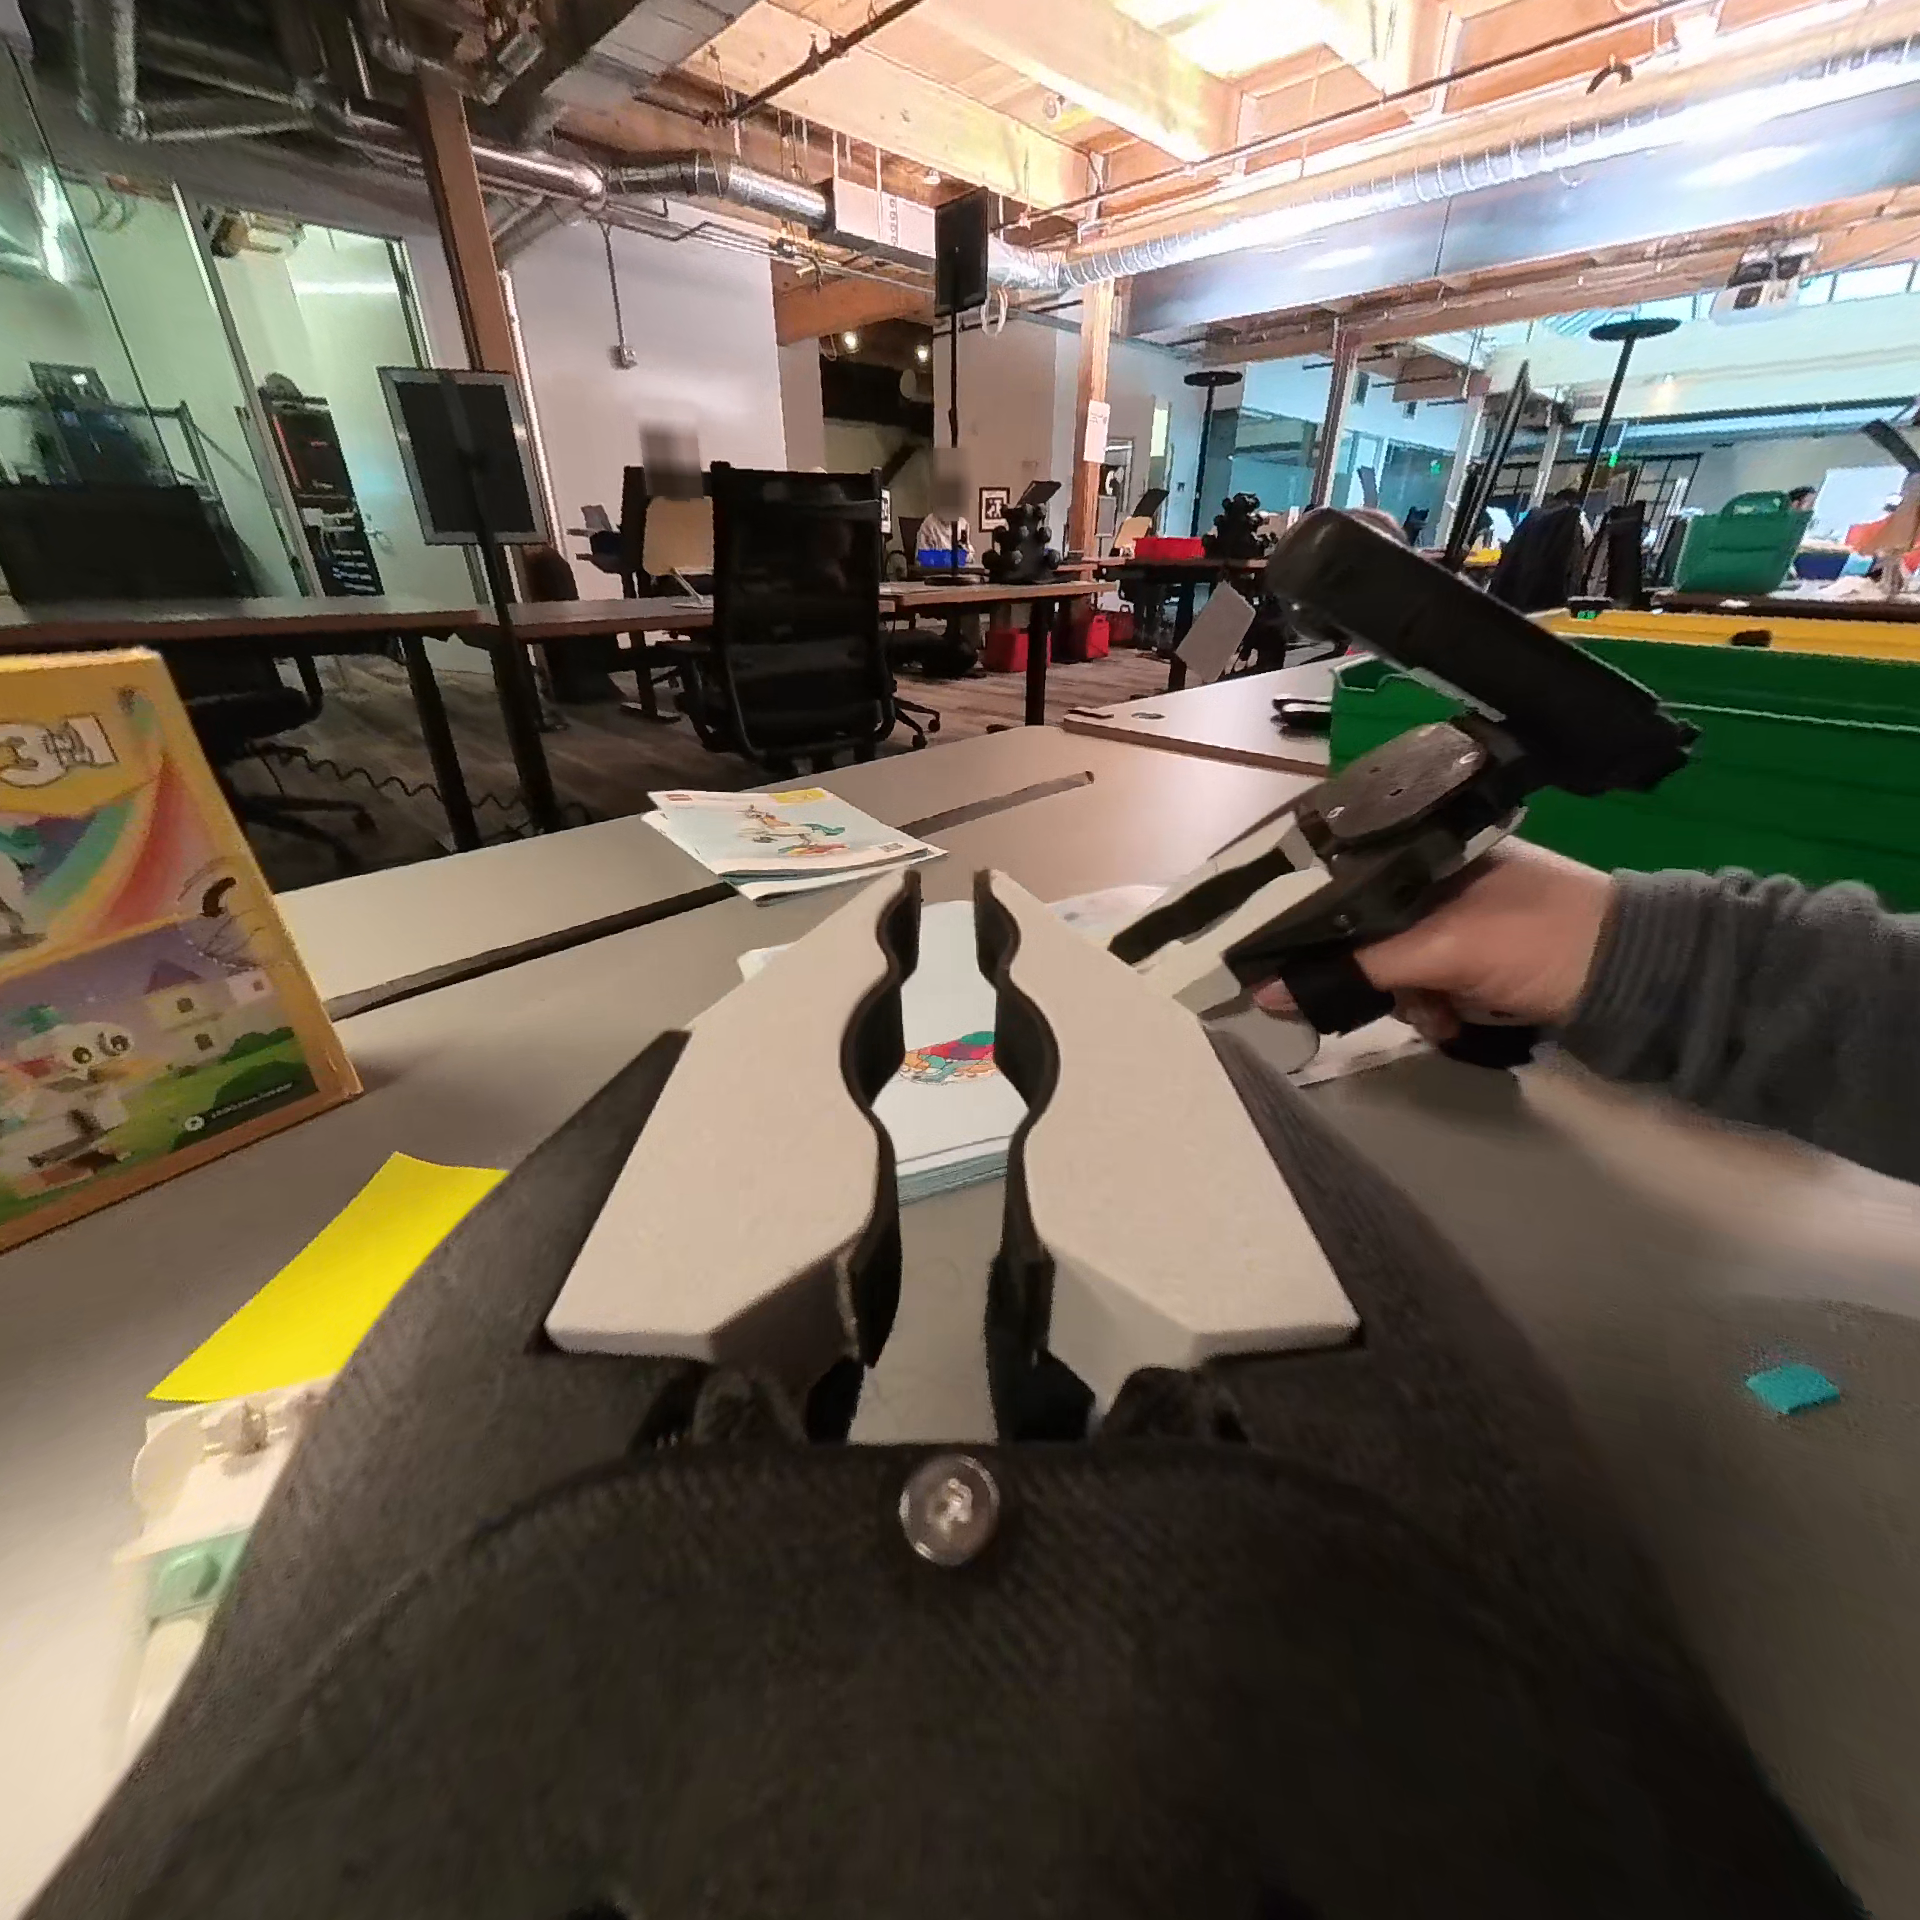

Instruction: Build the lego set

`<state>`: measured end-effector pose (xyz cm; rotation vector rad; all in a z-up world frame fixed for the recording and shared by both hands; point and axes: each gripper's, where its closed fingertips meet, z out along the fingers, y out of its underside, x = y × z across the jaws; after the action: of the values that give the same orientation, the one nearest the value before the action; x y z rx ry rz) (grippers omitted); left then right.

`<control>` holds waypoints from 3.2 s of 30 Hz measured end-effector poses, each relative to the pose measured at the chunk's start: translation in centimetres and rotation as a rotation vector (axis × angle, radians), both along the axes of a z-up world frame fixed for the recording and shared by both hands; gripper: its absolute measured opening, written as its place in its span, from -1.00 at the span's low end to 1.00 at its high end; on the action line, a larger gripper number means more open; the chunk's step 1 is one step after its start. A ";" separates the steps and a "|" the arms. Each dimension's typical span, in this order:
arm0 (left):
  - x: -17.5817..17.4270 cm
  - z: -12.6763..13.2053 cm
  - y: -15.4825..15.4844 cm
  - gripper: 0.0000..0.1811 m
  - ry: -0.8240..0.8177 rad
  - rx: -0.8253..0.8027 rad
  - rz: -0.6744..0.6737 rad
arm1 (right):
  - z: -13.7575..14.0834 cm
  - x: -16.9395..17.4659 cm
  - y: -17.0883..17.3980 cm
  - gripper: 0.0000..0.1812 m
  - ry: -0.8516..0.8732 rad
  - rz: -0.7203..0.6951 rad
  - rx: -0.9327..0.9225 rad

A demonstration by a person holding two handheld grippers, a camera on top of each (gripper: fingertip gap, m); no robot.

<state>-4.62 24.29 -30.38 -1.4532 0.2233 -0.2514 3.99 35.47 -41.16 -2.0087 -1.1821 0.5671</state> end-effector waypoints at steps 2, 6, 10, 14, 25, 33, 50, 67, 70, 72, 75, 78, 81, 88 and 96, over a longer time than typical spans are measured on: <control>-0.2 -0.1 0.1 -0.91 -0.030 -0.008 -0.003 | 0.0 0.0 0.3 -0.41 0.001 0.084 -0.004; -0.5 0.0 0.0 -0.91 -0.043 -0.004 0.002 | 0.0 -0.1 1.0 -0.37 0.012 0.230 -0.024; -0.2 -0.1 0.0 -0.90 -0.011 -0.001 0.004 | 4.0 0.0 2.2 -0.23 0.200 0.200 0.064; 0.2 0.2 -0.1 -0.77 0.021 0.025 0.005 | 11.1 4.2 3.0 -0.23 0.520 -0.059 0.344; -0.2 3.6 -1.0 0.07 0.108 0.240 0.185 | 15.6 9.1 0.9 0.10 0.733 -0.227 0.863; 0.7 3.8 -1.2 0.21 0.165 0.288 0.181 | 17.4 11.9 0.9 0.21 0.741 -0.361 1.021; 1.1 4.1 -1.0 0.28 0.209 0.361 0.163 | 15.8 10.9 1.9 0.04 0.629 -0.339 1.025; 1.5 3.9 -1.0 0.19 0.295 0.374 0.177 | 14.7 9.1 2.2 -0.07 0.535 -0.280 1.036; 1.7 3.9 -1.2 0.18 0.320 0.381 0.184 | 15.0 9.9 2.2 -0.11 0.531 -0.320 1.061; 1.7 3.9 -1.2 0.18 0.329 0.381 0.188 | 15.3 10.8 2.4 -0.13 0.502 -0.373 1.093; 0.8 4.2 -1.5 0.17 0.289 0.378 0.235 | 15.6 12.0 2.6 -0.15 0.500 -0.430 1.109; -0.3 5.0 -2.5 0.21 0.114 0.392 0.264 | 15.3 12.2 2.9 -0.15 0.539 -0.434 1.070; -0.4 5.1 -2.9 0.22 0.082 0.397 0.274 | 15.4 12.4 2.8 -0.15 0.559 -0.431 1.062; 1.0 6.5 -4.0 0.19 0.197 0.456 0.291 | 15.3 10.9 1.7 -0.16 0.533 -0.329 1.092; 3.4 13.8 -15.0 0.21 0.086 0.469 0.189 | 15.4 10.2 1.1 -0.25 0.507 -0.288 1.120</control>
<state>-1.25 9.24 -16.60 -1.0114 0.1966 0.0202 14.20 36.54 -25.79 -0.9499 -0.6241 0.1550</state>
